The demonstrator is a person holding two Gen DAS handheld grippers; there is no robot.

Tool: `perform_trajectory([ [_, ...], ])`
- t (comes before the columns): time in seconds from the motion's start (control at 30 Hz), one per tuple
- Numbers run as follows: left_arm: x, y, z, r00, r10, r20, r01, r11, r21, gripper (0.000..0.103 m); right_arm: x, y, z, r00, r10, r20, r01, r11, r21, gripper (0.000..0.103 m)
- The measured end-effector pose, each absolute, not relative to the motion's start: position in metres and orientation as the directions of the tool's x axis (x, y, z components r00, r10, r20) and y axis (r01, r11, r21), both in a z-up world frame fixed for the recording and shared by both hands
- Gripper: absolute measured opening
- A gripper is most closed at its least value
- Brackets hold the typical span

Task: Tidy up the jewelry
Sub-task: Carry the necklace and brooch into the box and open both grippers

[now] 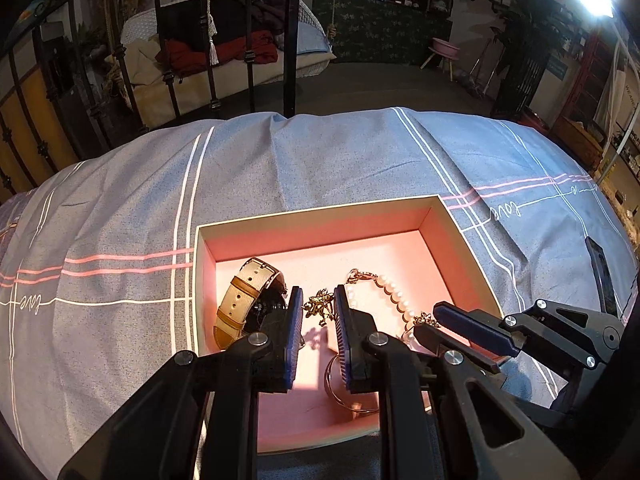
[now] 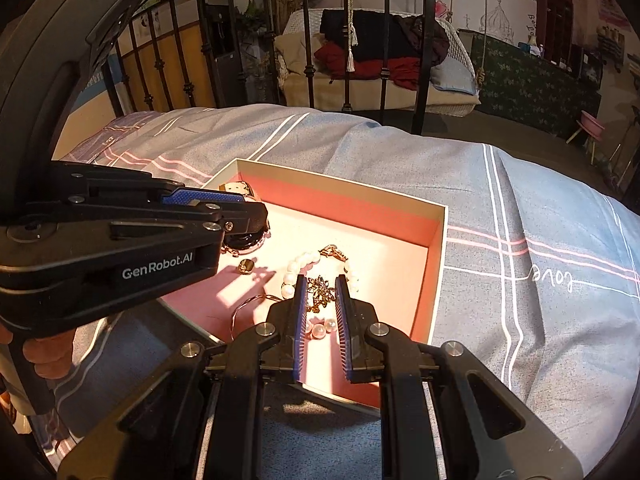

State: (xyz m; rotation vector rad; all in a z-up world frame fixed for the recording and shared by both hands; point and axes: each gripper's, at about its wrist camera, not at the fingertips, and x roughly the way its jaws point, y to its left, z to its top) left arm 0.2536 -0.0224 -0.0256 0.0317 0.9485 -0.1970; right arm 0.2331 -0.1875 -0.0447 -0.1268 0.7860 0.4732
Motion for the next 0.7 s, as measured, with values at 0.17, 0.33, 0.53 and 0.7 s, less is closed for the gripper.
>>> perform_trajectory([
  [0.17,0.254,-0.023,-0.035,0.548,-0.141,-0.824,0.177,0.983,-0.051,0.015,0.231,-0.188,-0.051,0.597,0.362,-0.716,-0.46,0.886,0.065,0.015],
  [0.33,0.256,-0.022,-0.04,0.535,-0.127,-0.835,0.17,0.985,-0.041,0.018,0.227,-0.186,-0.052,0.592,0.364,-0.719,-0.468,0.882,0.061,0.015],
  [0.53,0.253,-0.021,-0.042,0.525,-0.141,-0.839,0.168,0.984,-0.061,0.038,0.224,-0.185,-0.05,0.591,0.372,-0.716,-0.478,0.876,0.06,0.015],
  [0.7,0.243,-0.015,-0.029,0.563,-0.152,-0.812,0.154,0.985,-0.078,0.056,0.21,-0.192,-0.039,0.643,0.367,-0.672,-0.453,0.89,0.052,0.07],
])
